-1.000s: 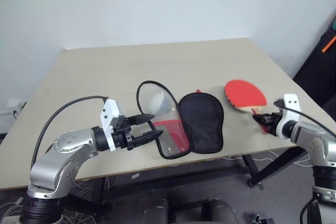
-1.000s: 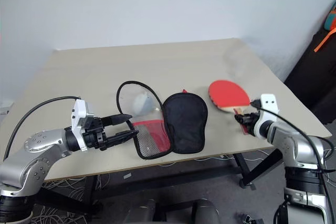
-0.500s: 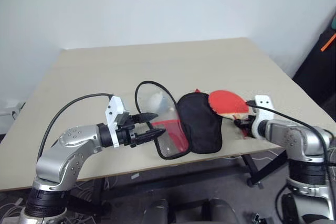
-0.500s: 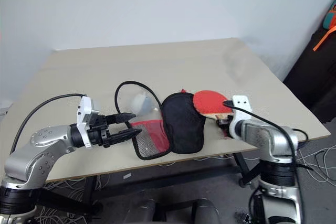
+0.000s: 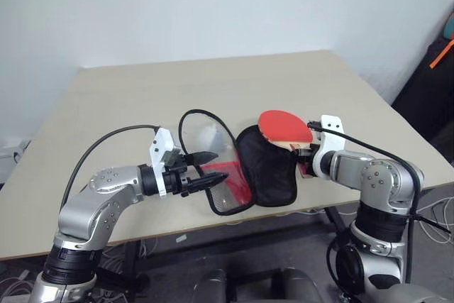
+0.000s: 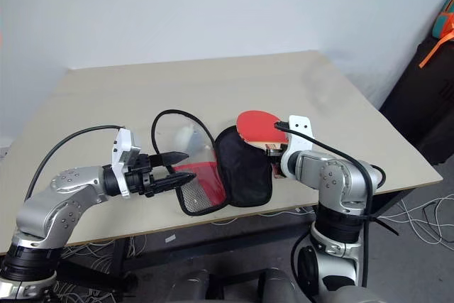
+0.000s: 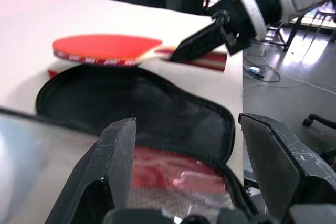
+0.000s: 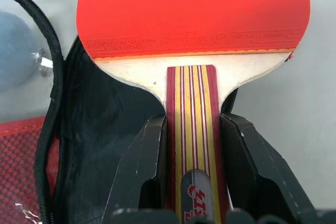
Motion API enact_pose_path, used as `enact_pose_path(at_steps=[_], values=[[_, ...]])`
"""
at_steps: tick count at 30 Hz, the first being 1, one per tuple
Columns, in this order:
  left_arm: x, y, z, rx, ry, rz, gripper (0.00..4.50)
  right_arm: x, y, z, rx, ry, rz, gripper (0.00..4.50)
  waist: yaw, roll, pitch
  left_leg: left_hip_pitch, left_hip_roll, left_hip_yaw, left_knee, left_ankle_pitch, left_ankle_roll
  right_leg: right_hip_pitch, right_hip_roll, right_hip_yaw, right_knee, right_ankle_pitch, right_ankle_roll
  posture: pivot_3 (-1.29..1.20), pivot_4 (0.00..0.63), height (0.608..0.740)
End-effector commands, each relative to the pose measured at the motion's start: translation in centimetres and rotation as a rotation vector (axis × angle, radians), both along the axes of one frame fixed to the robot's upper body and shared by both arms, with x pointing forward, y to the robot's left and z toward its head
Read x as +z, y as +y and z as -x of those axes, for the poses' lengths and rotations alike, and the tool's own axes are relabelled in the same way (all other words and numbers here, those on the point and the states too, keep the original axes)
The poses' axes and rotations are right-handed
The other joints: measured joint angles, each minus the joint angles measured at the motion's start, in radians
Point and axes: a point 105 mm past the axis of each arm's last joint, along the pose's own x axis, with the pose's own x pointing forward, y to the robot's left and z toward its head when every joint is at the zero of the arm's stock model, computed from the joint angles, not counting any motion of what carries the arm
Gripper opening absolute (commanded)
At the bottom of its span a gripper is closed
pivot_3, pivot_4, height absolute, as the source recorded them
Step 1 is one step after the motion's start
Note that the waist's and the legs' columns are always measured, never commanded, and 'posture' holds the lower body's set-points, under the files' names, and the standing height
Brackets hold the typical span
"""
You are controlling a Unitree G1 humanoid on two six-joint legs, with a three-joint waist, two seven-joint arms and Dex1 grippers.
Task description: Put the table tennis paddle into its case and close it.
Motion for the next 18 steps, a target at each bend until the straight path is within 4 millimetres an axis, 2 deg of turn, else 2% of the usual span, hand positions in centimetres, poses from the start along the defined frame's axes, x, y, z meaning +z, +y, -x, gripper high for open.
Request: enact_pose_path(at_steps=[1, 6, 10, 18], values=[[0.8, -0.2, -0.2, -0.020, -0.035, -0.003, 3.31, 0.6, 1.4, 0.3, 0.018, -0.023, -0.036, 1.16, 0.000, 0.000, 0.000, 0.000, 0.000, 0.000, -0.002, 0.001, -0.001, -0.001, 0.000, 0.001, 0.000, 0.000, 0.000, 0.00, 0.000, 0.724], [0.8, -0.4, -0.5, -0.031, -0.033, -0.005, 3.31, 0.7, 3.6, 0.6, 0.042, -0.011, -0.082, 1.16, -0.010, -0.001, 0.000, -0.001, -0.001, 0.003, -0.006, 0.003, -0.004, -0.005, 0.005, 0.004, 0.000, 0.001, -0.001, 0.00, 0.000, 0.724], [0.8, -0.5, -0.7, -0.042, -0.033, -0.010, 3.31, -0.1, 5.1, 0.9, 0.038, 0.035, -0.100, 1.16, -0.021, -0.001, -0.001, 0.000, 0.000, 0.005, -0.008, 0.005, -0.009, -0.006, 0.010, 0.005, -0.001, 0.004, -0.005, 0.00, 0.000, 0.724], [0.6, -0.6, -0.8, -0.048, -0.028, -0.013, 3.31, -1.1, 6.5, 1.1, 0.021, 0.103, -0.101, 1.16, -0.019, -0.002, -0.001, 0.000, 0.003, 0.004, -0.013, 0.010, -0.015, -0.008, 0.015, 0.005, -0.001, 0.004, -0.008, 0.00, 0.000, 0.724]])
